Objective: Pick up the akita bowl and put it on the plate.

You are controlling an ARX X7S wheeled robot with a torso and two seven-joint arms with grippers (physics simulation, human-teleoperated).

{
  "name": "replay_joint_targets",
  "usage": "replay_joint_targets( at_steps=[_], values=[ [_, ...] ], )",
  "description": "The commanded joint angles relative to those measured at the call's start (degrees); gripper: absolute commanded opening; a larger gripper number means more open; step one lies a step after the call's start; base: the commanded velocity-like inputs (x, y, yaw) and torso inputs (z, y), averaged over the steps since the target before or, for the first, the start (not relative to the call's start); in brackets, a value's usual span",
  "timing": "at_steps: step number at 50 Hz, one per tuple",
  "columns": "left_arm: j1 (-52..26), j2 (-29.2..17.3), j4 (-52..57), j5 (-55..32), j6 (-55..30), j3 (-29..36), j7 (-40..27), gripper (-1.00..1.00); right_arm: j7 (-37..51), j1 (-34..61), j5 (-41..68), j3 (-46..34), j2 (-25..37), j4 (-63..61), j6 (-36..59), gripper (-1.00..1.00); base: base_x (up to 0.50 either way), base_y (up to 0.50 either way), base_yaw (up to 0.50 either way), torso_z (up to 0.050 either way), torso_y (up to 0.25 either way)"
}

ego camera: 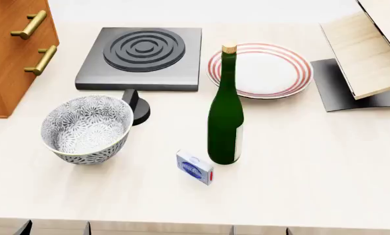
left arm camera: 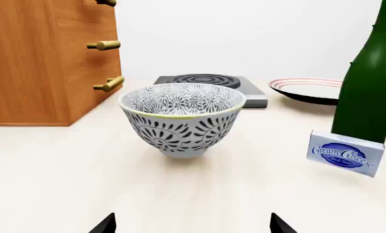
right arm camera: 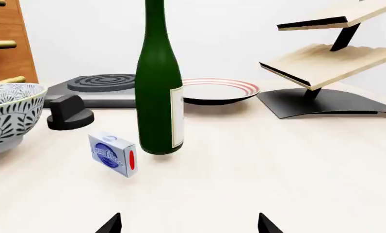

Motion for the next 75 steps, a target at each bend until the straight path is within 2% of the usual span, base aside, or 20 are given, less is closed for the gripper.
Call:
replay_joint_targets(
  at_steps=[1,14,20,33,41,49,53,75],
  values=[
    [0.0,-0.6,0.0,-0.6,0.0,0.6,-0.6,1.0,0.7,0.0,0.5,-0.7,0.5,0.0,0.0,1.0,0.0,0.0,0.0,0.0,0.0],
    [-1.7,-2.6,-3.9,-1.9,1.6,4.2,-3.1,1.0,3.0,1.5,2.3,-3.7,2.6,3.8,-1.4,1.0,0.0,0.0,0.0,0.0,0.0],
    [-1.9,-3.2,-2.4,-2.1,1.5,4.8,-4.4,1.0,4.1,1.6,2.5,-4.4,3.3,1.5,-0.1,1.0,0.0,0.0,0.0,0.0,0.0],
    [-2.3,-5.0,18.0,-2.7,-7.5,4.2,-7.4,1.0,7.3,2.5,2.9,-3.3,5.3,-12.9,6.6,1.0,0.0,0.0,0.0,0.0,0.0],
    [-3.3,-6.1,26.1,-2.4,-10.4,4.2,-8.8,1.0,8.1,2.8,3.8,-3.2,6.3,-20.4,9.8,1.0,0.0,0.0,0.0,0.0,0.0],
    [-0.7,-7.1,32.6,-2.7,-5.6,3.9,-9.7,1.0,11.0,-0.3,0.8,-4.3,6.8,-28.8,7.1,1.0,0.0,0.0,0.0,0.0,0.0],
    [0.1,-7.7,34.8,-2.5,-6.4,3.6,-10.4,1.0,11.2,0.0,1.4,-4.0,7.3,-31.1,8.2,1.0,0.0,0.0,0.0,0.0,0.0],
    [0.3,-8.8,33.2,-3.3,-3.9,4.6,-11.6,1.0,12.1,-0.5,2.2,-5.1,8.8,-30.4,6.6,1.0,0.0,0.0,0.0,0.0,0.0]
  ],
)
